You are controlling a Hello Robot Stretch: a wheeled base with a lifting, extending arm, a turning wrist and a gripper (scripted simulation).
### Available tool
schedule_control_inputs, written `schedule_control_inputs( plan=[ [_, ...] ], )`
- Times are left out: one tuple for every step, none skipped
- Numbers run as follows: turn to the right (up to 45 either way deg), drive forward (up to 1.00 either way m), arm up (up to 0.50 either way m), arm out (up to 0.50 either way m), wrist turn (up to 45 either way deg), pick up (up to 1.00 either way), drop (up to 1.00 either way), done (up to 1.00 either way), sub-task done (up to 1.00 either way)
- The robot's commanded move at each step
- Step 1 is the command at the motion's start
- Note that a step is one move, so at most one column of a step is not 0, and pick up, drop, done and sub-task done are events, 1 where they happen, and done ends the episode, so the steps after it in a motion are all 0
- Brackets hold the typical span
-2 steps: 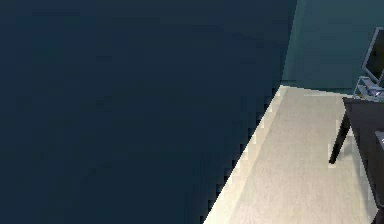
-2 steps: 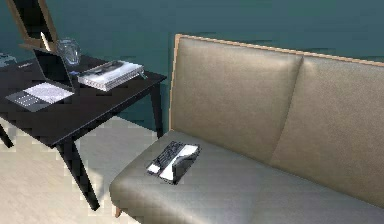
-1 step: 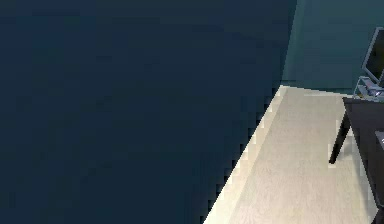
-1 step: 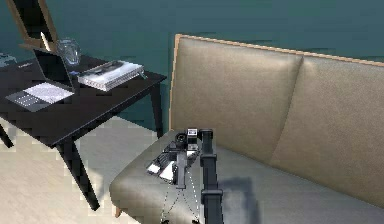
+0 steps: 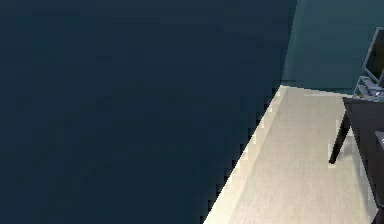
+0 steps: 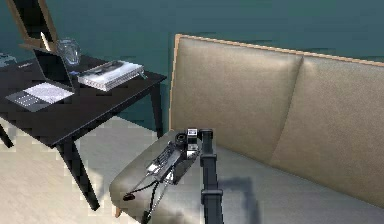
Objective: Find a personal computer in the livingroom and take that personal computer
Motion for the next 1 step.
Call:
schedule_control_inputs(
  plan=[
    [0.0,0.00,0.00,0.00,45.0,0.00,0.00,0.00,0.00]
  ],
)
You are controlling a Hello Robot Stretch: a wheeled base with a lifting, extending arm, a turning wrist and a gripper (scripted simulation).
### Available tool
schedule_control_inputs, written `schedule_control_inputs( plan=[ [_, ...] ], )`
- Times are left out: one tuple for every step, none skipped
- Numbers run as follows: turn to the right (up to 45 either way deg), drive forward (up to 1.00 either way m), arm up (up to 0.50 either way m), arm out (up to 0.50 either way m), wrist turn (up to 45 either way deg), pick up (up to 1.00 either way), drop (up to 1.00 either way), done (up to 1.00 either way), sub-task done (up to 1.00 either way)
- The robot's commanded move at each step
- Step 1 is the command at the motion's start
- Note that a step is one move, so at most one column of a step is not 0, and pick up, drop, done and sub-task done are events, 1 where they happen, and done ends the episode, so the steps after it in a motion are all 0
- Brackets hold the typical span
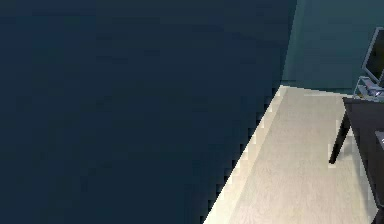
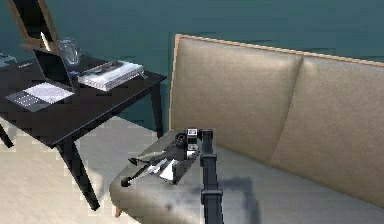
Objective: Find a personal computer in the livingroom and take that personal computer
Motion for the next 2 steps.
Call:
schedule_control_inputs(
  plan=[
    [0.0,0.00,0.00,0.00,45.0,0.00,0.00,0.00,0.00],
    [0.0,0.00,0.00,0.00,24.0,0.00,0.00,0.00,0.00]
  ],
)
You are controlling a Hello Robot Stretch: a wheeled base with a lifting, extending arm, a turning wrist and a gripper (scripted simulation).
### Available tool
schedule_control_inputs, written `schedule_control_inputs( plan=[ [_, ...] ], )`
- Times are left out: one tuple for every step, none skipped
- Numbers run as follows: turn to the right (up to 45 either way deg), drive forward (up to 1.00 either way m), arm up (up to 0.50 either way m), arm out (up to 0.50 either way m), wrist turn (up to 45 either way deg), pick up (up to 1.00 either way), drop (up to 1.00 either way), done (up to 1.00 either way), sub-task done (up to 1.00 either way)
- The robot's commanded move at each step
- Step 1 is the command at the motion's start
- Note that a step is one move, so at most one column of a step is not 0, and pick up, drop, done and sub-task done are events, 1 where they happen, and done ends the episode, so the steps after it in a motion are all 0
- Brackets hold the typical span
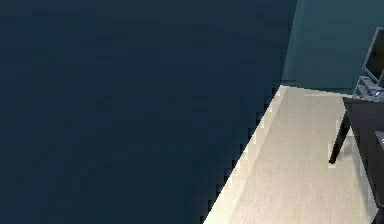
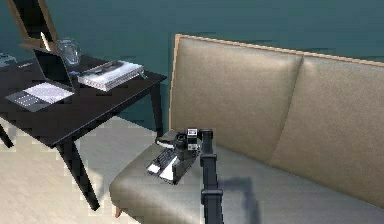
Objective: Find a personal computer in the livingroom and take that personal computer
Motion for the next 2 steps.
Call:
schedule_control_inputs(
  plan=[
    [0.0,0.00,-0.30,0.00,0.0,0.00,0.00,0.00,0.00],
    [0.0,0.00,0.00,0.00,0.0,1.00,0.00,0.00,0.00]
  ],
)
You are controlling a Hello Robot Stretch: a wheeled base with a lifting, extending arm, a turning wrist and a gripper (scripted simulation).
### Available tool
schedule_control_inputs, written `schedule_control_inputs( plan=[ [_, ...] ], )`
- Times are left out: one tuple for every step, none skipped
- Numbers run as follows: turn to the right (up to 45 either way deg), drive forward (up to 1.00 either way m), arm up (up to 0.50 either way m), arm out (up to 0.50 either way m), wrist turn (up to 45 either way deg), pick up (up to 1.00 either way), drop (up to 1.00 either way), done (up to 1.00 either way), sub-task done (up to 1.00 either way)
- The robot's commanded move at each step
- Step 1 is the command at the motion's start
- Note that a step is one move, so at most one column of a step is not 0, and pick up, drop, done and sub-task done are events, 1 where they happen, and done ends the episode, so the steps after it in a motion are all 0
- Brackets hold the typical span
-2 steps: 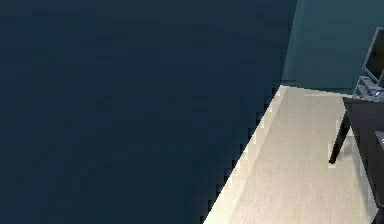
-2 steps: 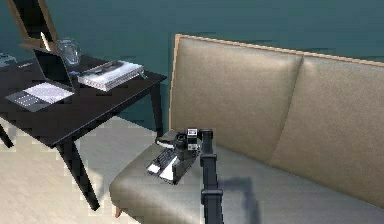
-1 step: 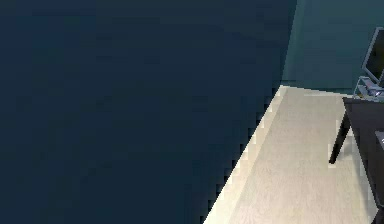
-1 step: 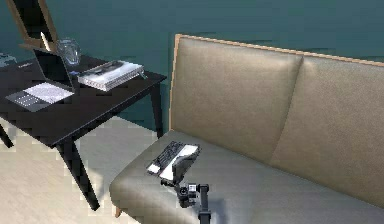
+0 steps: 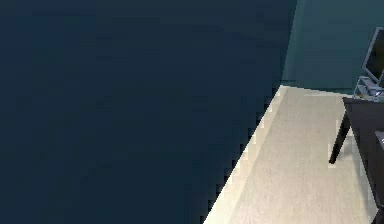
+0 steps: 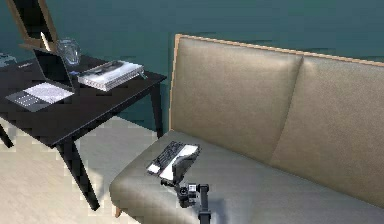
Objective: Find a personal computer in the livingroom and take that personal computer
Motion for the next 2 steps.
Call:
schedule_control_inputs(
  plan=[
    [0.0,0.00,0.10,0.00,0.0,0.00,0.00,0.00,0.00],
    [0.0,0.00,0.00,0.00,0.0,0.00,0.00,1.00,0.00]
  ],
)
